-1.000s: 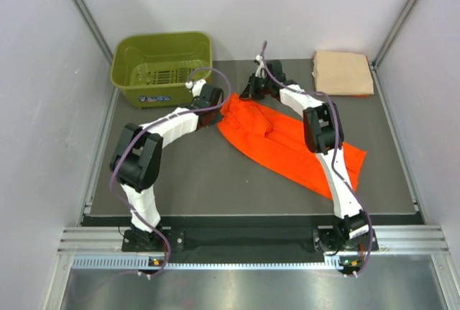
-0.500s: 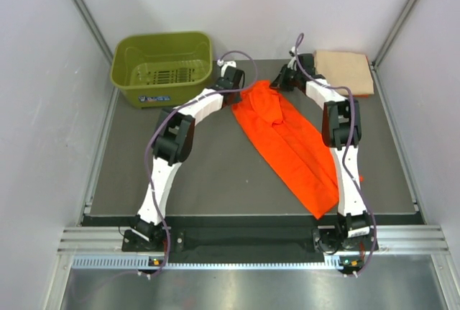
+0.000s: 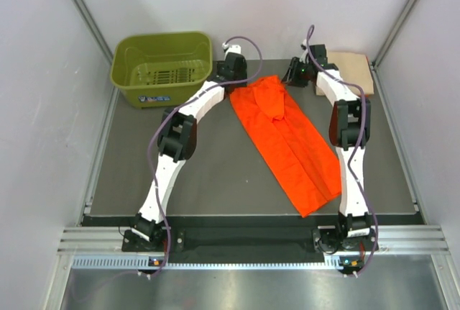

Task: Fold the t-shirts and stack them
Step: Fold the tshirt

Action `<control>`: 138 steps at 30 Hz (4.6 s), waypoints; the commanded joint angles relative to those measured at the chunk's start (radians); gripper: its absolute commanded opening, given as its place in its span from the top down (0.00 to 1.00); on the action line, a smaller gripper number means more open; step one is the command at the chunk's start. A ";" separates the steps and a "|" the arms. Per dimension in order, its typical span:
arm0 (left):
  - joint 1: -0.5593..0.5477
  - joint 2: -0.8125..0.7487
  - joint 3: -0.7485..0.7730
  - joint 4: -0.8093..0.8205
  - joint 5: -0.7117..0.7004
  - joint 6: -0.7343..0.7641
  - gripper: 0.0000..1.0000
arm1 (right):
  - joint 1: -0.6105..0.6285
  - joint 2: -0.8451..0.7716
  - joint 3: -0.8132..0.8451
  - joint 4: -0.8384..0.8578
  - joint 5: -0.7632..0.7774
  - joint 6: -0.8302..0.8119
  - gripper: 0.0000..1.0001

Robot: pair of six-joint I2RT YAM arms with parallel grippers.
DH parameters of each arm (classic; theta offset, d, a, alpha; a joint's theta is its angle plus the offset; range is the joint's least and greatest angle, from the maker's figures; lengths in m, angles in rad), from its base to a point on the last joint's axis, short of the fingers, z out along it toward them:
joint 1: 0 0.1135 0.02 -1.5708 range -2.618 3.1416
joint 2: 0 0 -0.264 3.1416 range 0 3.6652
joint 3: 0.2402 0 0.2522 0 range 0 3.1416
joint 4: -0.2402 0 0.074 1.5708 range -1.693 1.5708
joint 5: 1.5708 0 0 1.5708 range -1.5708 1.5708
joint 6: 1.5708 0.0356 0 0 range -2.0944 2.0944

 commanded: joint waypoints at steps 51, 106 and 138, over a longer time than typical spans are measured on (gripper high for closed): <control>-0.551 -0.508 -0.897 -0.077 0.427 -0.770 0.58 | 0.050 -1.412 -1.309 -0.403 0.283 -0.125 0.35; -0.278 -1.451 -1.719 -0.287 0.611 -0.702 0.44 | 0.684 -1.444 -1.829 0.120 -0.068 0.479 0.55; -0.341 -1.477 -1.839 -0.177 0.604 -0.827 0.62 | 0.863 -1.563 -1.987 0.261 0.147 0.793 0.81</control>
